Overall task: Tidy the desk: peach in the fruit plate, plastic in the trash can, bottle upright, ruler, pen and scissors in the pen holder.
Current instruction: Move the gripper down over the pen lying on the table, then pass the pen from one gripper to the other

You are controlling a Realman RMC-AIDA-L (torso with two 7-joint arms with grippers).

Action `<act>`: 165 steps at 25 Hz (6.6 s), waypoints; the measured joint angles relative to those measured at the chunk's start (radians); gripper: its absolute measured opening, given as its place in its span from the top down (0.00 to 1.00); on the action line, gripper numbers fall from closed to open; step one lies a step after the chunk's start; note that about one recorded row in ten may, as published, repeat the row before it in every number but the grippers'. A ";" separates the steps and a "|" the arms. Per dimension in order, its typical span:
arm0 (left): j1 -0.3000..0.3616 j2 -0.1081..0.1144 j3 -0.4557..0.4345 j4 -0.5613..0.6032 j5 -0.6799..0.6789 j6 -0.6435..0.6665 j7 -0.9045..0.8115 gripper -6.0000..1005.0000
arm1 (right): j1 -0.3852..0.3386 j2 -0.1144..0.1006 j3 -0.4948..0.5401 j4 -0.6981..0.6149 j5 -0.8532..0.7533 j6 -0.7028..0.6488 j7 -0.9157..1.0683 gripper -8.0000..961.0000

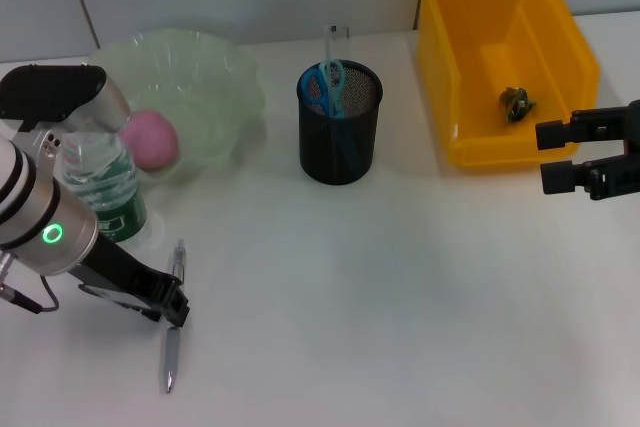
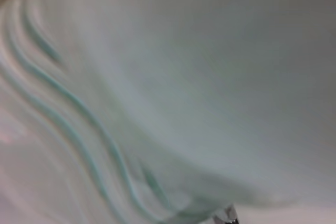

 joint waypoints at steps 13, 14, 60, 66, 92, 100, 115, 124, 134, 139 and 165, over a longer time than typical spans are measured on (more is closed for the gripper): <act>0.006 0.000 0.002 0.023 -0.022 0.008 0.005 0.71 | 0.000 -0.001 0.000 0.000 0.000 -0.006 0.000 0.13; 0.009 0.001 0.001 0.034 -0.022 0.007 0.005 0.71 | 0.000 -0.001 0.000 0.000 0.000 -0.006 0.000 0.13; 0.090 -0.002 0.103 0.154 -0.055 0.041 -0.015 0.70 | 0.013 -0.007 0.000 -0.017 -0.002 0.000 0.040 0.13; 0.099 -0.002 0.118 0.156 -0.054 0.036 -0.015 0.70 | 0.009 -0.008 0.000 -0.017 -0.003 0.000 0.040 0.13; 0.099 -0.003 0.147 0.151 -0.061 0.017 -0.014 0.65 | 0.014 -0.009 0.000 -0.017 -0.001 -0.009 0.040 0.14; 0.095 -0.003 0.153 0.147 -0.061 0.009 -0.014 0.65 | 0.011 -0.011 0.000 -0.029 0.000 -0.011 0.047 0.14; 0.092 -0.002 0.155 0.145 -0.061 0.008 -0.008 0.66 | 0.009 -0.011 0.000 -0.029 0.000 -0.011 0.047 0.14; 0.089 -0.002 0.155 0.122 -0.063 0.005 0.003 0.66 | 0.009 -0.011 0.000 -0.029 0.000 -0.011 0.048 0.14; 0.091 -0.002 0.178 0.124 -0.066 0.000 0.006 0.66 | 0.008 -0.011 0.000 -0.029 0.000 -0.011 0.050 0.14; 0.092 0.000 0.175 0.136 -0.073 0.001 0.012 0.74 | 0.006 -0.011 0.000 -0.029 0.000 -0.011 0.050 0.14; 0.094 0.005 -0.078 0.409 -0.264 0.083 0.126 0.86 | -0.015 -0.015 0.021 -0.025 -0.001 -0.014 0.042 0.14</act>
